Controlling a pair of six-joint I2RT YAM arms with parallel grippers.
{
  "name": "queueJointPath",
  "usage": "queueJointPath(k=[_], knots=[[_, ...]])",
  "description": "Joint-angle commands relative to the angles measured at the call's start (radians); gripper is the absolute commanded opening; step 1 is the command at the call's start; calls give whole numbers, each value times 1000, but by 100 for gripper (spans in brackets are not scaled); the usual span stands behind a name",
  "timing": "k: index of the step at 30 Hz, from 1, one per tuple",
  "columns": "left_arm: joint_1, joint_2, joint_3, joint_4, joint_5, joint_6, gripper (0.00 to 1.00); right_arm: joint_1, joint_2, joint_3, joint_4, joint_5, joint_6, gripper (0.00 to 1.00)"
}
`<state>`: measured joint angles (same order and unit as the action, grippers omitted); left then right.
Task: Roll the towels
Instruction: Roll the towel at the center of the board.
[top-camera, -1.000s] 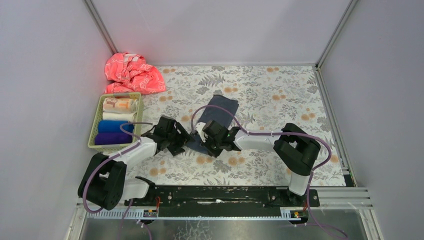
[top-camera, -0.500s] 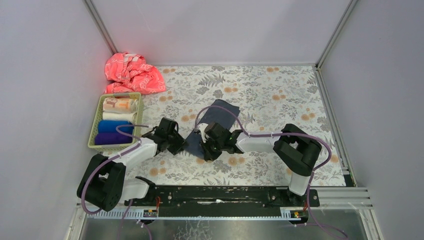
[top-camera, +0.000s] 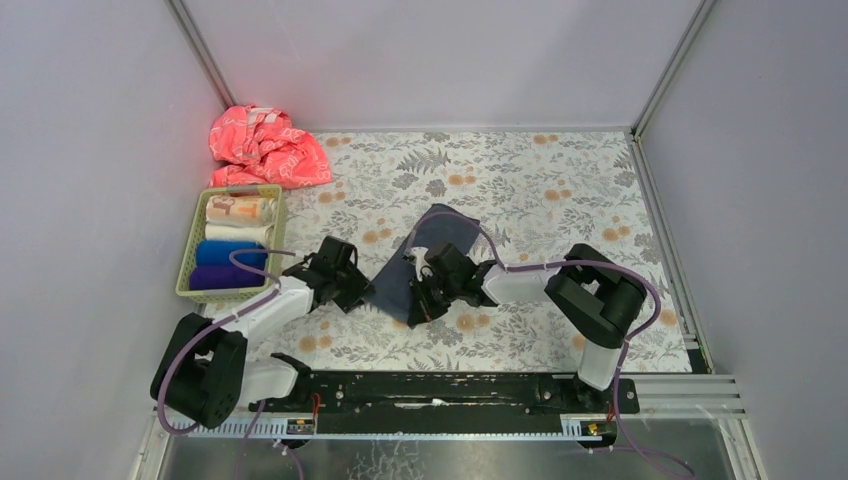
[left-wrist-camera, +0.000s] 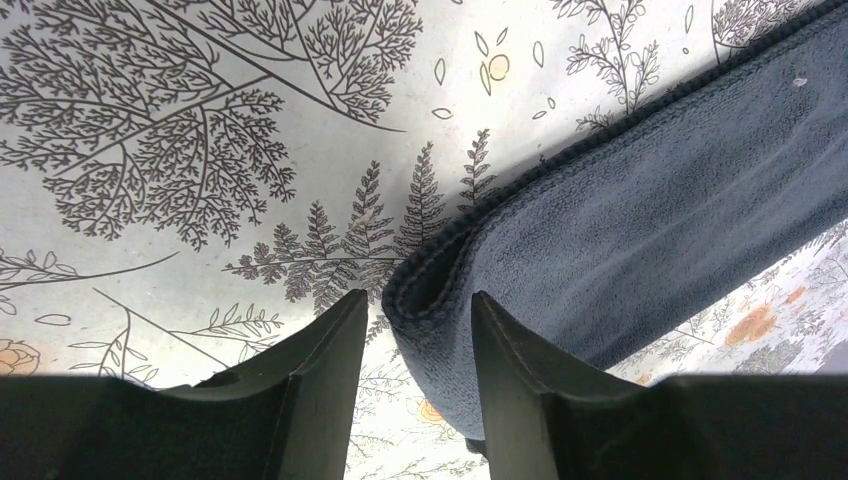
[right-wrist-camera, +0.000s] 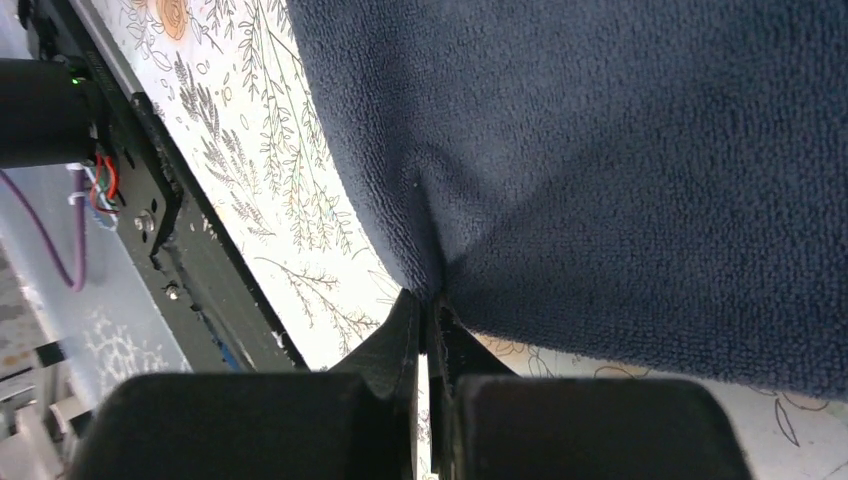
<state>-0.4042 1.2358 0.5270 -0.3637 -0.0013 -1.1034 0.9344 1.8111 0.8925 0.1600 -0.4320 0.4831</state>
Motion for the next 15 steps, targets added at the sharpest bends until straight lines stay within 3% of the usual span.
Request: queueJointPath(k=[1,3,10,15], knots=[[-7,-14,-5,-30,-38,-8,42,-22,-26,-34,57,-92,78,0],[-7,-1,9,-31,-51,2,39,-25,-21,-43,81,-114,104,0],[-7,78,102,-54,-82,72,11,-65,-2,-81,172,-199,220,0],[-7,140,162,-76,-83,127,11,-110,29,-95,209,-291,294,0]])
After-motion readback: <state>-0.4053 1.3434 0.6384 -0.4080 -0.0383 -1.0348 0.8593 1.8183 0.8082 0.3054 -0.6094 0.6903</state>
